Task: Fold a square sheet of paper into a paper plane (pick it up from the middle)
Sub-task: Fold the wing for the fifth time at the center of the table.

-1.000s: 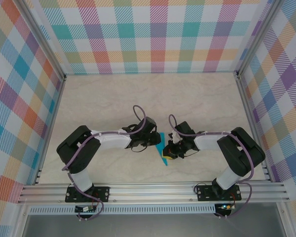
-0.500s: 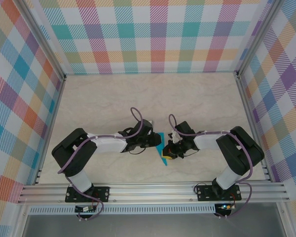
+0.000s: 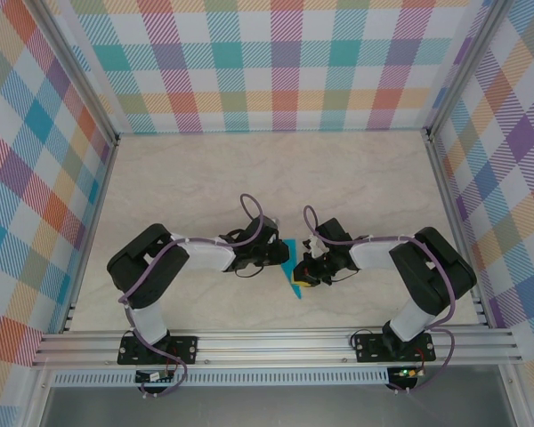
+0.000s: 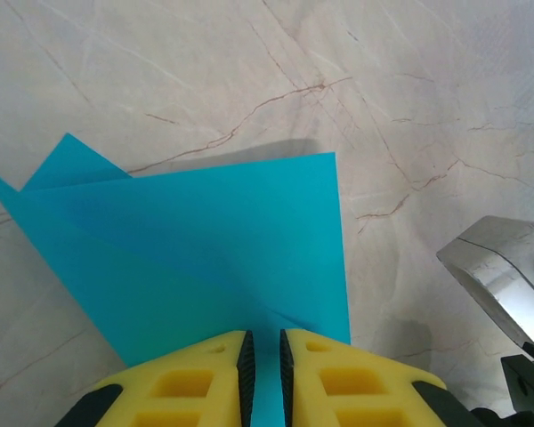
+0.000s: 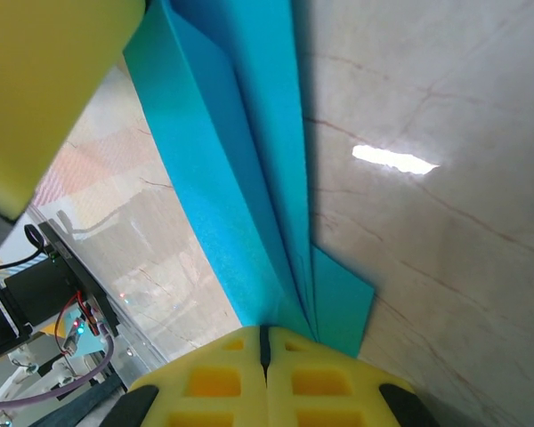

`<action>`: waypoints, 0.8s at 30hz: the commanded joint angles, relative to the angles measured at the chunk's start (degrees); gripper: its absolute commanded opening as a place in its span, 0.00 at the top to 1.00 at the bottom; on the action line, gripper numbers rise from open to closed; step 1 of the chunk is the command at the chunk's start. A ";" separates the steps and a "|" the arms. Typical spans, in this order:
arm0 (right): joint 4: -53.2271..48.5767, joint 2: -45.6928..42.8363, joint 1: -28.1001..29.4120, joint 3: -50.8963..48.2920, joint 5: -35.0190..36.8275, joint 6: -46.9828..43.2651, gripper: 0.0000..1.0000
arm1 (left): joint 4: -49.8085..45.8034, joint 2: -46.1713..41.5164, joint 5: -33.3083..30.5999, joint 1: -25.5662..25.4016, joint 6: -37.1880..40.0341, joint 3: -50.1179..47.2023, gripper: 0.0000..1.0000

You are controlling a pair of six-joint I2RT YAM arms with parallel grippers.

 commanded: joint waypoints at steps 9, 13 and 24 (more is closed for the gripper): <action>-8.89 5.87 1.13 -3.90 8.77 -4.52 1.00 | -1.17 2.93 -0.57 7.20 6.09 3.75 0.78; -8.31 6.20 1.11 -3.93 7.90 -4.85 1.00 | -0.47 3.67 0.85 9.19 6.27 4.09 0.78; -6.71 6.37 1.14 -2.99 5.33 -5.19 1.00 | 0.26 3.62 3.64 12.72 7.65 3.43 0.77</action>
